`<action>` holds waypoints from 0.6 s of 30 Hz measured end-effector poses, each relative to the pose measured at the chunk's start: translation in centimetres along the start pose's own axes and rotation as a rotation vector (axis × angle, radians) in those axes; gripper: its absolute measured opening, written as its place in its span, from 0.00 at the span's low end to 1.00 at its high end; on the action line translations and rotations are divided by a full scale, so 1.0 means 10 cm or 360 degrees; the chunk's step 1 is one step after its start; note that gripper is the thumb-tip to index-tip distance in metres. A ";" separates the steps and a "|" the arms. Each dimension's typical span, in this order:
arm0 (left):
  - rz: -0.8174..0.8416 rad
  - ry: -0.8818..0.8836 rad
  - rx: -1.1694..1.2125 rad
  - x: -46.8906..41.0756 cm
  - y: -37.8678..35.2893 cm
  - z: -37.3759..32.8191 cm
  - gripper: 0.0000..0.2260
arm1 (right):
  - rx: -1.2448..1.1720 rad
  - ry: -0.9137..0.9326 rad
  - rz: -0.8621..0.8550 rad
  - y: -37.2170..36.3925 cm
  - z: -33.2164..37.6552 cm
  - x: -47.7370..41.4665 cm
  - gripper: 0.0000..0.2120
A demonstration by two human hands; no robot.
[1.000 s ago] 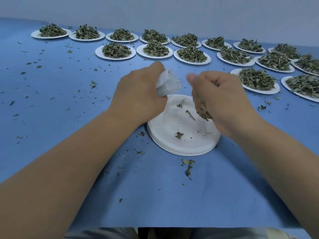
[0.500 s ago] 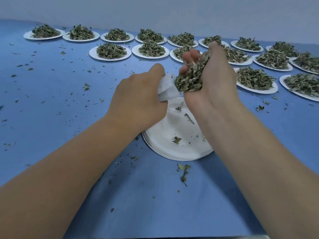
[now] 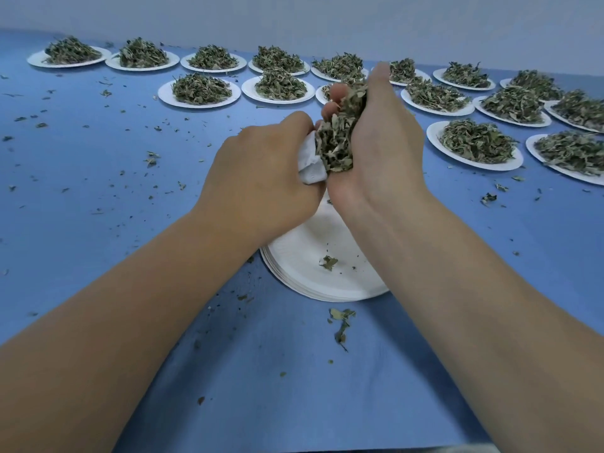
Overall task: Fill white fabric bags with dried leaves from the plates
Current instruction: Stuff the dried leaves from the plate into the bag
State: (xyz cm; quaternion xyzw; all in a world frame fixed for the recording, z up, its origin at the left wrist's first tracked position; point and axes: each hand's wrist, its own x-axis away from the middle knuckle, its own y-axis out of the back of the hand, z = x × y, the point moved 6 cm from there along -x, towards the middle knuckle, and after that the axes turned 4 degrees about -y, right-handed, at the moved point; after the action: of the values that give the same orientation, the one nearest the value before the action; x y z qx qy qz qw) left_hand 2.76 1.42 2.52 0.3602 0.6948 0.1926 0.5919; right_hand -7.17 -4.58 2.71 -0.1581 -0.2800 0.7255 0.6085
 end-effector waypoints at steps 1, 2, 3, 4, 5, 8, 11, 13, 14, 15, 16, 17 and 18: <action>-0.0009 0.0026 -0.0015 -0.01 0.01 0.01 0.14 | 0.0065 0.0076 0.0016 -0.01 0.02 0.01 0.19; -0.0012 0.0050 -0.0020 -0.01 0.01 0.02 0.15 | 0.0162 0.0160 0.0026 -0.02 0.04 0.02 0.18; -0.0019 0.0074 -0.0001 -0.01 0.01 0.02 0.16 | 0.0267 0.0233 0.0036 -0.03 0.05 0.03 0.17; -0.0030 0.0101 0.0035 -0.01 0.03 0.02 0.16 | 0.0365 0.0279 0.0045 -0.04 0.06 0.05 0.17; -0.0038 0.0129 0.0078 -0.02 0.05 0.02 0.15 | 0.0445 0.0300 0.0052 -0.04 0.05 0.07 0.16; -0.0044 0.0170 0.0150 -0.01 0.08 0.00 0.09 | 0.0617 0.0306 0.0041 -0.04 0.01 0.11 0.13; -0.0051 0.0155 0.0162 -0.01 0.09 -0.01 0.07 | 0.0821 0.0266 0.0002 -0.05 -0.03 0.12 0.11; -0.0027 0.0160 0.0165 -0.01 0.07 0.02 0.07 | 0.1041 0.0267 -0.0007 -0.06 -0.04 0.14 0.09; -0.0020 0.0161 0.0165 -0.01 0.07 0.04 0.07 | 0.1146 0.0294 0.0008 -0.07 -0.04 0.15 0.10; -0.0012 0.0165 0.0160 -0.01 0.06 0.05 0.07 | 0.1235 0.0328 0.0039 -0.07 -0.04 0.16 0.12; -0.0003 0.0167 0.0157 -0.01 0.05 0.06 0.07 | 0.1310 0.0363 0.0087 -0.09 -0.03 0.18 0.12; 0.0006 0.0168 0.0162 -0.01 0.05 0.06 0.07 | 0.1373 0.0382 0.0155 -0.11 -0.04 0.19 0.10; 0.0013 0.0167 0.0175 -0.01 0.04 0.06 0.08 | 0.1406 0.0370 0.0194 -0.10 -0.04 0.19 0.08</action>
State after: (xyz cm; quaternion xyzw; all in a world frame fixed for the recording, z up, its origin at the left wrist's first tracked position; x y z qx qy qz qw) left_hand 3.47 1.55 2.73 0.3844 0.7330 0.1752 0.5331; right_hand -6.50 -2.54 3.20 0.0198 0.1359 0.7873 0.6011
